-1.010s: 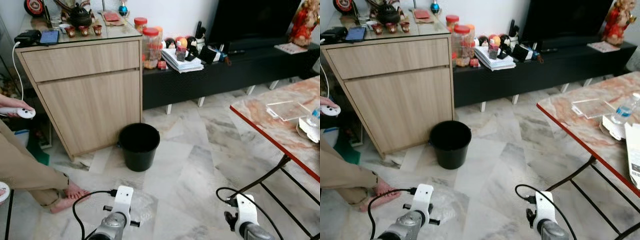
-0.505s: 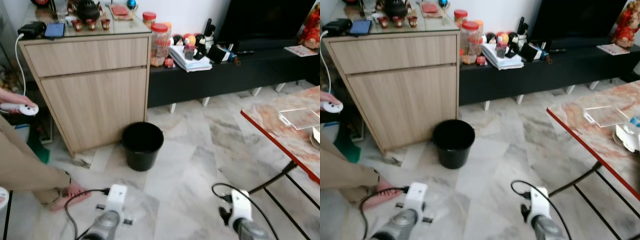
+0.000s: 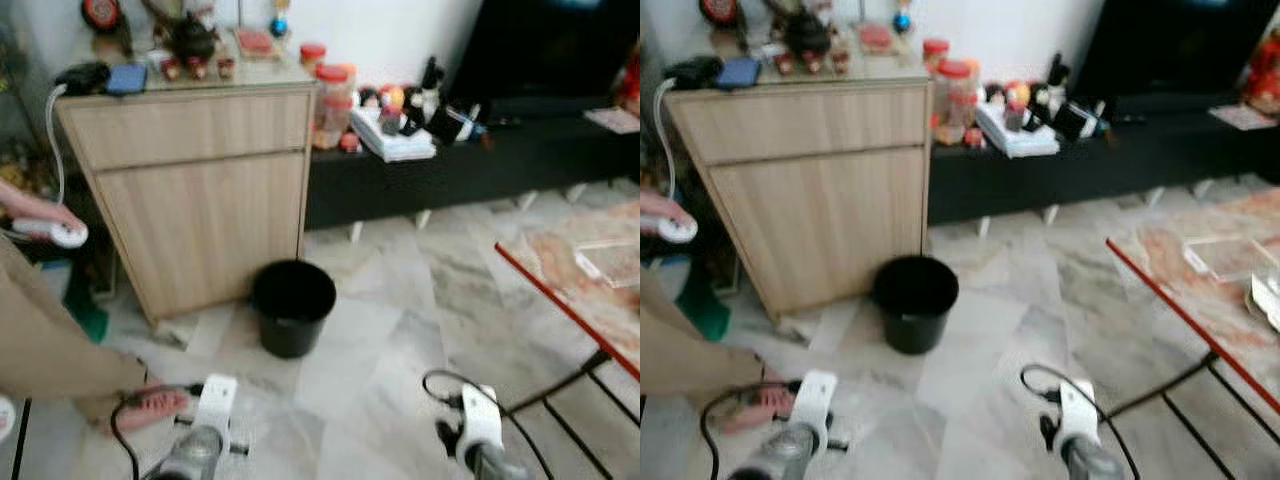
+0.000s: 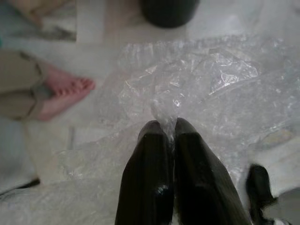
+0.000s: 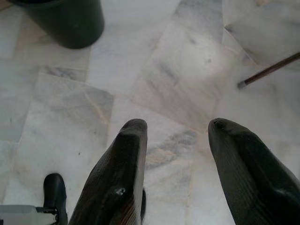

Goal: Picking trash to rubbish bin

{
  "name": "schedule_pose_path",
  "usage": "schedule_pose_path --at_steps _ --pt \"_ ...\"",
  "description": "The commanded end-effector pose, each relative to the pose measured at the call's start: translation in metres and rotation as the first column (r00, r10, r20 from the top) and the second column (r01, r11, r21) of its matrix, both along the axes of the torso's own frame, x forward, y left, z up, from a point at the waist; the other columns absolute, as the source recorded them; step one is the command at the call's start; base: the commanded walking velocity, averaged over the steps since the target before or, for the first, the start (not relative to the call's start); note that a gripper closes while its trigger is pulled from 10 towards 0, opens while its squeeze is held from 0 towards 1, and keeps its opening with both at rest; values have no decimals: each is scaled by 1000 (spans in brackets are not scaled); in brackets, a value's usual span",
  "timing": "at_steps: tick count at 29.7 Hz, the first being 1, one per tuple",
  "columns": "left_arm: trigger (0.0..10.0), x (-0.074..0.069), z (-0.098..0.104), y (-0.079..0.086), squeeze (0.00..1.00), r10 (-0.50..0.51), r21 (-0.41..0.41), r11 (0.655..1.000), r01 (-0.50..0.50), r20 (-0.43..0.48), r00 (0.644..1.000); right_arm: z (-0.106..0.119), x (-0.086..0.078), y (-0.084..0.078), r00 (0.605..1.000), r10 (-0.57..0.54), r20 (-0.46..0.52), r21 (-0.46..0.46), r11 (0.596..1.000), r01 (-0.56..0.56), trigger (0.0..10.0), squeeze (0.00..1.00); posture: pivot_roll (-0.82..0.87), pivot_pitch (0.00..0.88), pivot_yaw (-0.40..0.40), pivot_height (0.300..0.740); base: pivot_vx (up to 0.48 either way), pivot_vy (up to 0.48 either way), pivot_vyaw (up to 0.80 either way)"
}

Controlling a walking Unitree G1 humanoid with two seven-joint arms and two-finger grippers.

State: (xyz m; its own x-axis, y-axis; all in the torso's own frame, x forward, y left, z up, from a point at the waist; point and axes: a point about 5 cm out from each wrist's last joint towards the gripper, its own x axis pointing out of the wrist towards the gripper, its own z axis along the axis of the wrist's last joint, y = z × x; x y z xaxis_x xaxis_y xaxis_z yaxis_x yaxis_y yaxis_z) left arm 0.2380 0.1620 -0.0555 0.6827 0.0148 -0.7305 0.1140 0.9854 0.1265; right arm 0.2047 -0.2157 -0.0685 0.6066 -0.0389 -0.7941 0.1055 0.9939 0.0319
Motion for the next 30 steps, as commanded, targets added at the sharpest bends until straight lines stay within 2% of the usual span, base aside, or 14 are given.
schedule_pose_path --at_steps 1,8,19,30 --pt "10000 -1 -1 -11 0 -40 -9 999 39 -5 999 -2 -7 -10 1000 -22 -22 -16 1000 21 10000 0 23 0 -113 740 345 0 0" --pt "10000 1 0 -10 0 -40 -7 999 40 0 999 -2 -8 -9 999 7 -36 -23 1000 -8 10000 0 28 22 -119 740 347 0 0" --pt "10000 3 2 -6 0 -41 6 999 41 1 999 -3 -7 -6 1000 -13 -28 -9 1000 13 10000 0 25 47 -119 740 359 0 0" --pt "10000 4 2 -8 0 -49 5 999 49 -3 999 -3 -9 -10 999 -40 -30 -13 999 39 10000 0 16 63 -119 740 378 0 0"
